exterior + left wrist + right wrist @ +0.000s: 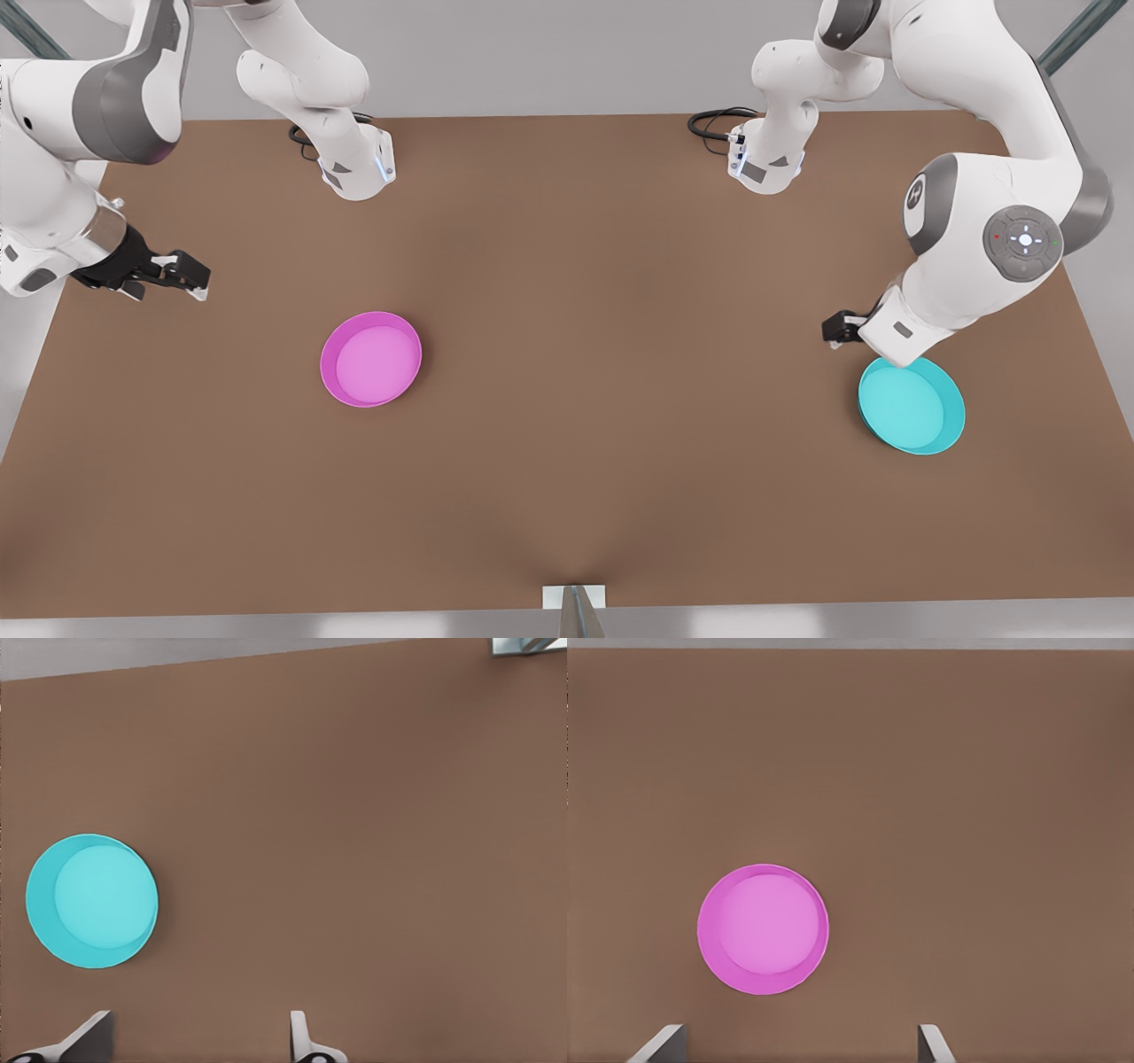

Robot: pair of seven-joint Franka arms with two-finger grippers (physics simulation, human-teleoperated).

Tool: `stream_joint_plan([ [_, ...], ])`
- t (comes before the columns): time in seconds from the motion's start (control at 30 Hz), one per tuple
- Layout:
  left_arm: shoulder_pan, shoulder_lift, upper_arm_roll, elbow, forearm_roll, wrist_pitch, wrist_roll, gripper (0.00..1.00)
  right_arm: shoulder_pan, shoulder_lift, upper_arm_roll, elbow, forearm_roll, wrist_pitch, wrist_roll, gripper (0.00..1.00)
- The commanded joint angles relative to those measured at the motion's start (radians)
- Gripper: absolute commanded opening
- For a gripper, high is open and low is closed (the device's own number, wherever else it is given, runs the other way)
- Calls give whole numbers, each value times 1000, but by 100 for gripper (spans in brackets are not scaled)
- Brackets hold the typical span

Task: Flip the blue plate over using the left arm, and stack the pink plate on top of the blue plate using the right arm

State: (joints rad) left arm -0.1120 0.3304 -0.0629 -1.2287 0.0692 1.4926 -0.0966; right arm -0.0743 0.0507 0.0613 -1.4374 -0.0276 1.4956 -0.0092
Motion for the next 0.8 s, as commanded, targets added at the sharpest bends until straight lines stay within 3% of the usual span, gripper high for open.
stream_joint_plan([
  [0.0, 0, 1, 0, 0, 12, 0, 0, 100, -1, -2, 0, 0, 0, 0, 0, 100],
  [0.1, 136, 62, 11, 2, 5, 3, 20, 100, -1, -2, 0, 0, -2, -2, 0, 100],
  [0.17, 250, 124, 20, 2, -115, 58, 86, 100, -1, -2, 0, 0, 0, -2, 0, 100],
  [0.3, 353, 283, 153, -23, -324, 193, 419, 100, -2, 3, 0, 0, 0, 2, 0, 100],
  [0.43, 469, 446, 210, -23, -494, 256, 696, 100, -2, 5, 0, 0, 0, 0, 0, 100],
  [0.77, 555, 579, 222, -15, -529, 342, 824, 100, -2, 6, 0, 0, -2, 2, 0, 100],
])
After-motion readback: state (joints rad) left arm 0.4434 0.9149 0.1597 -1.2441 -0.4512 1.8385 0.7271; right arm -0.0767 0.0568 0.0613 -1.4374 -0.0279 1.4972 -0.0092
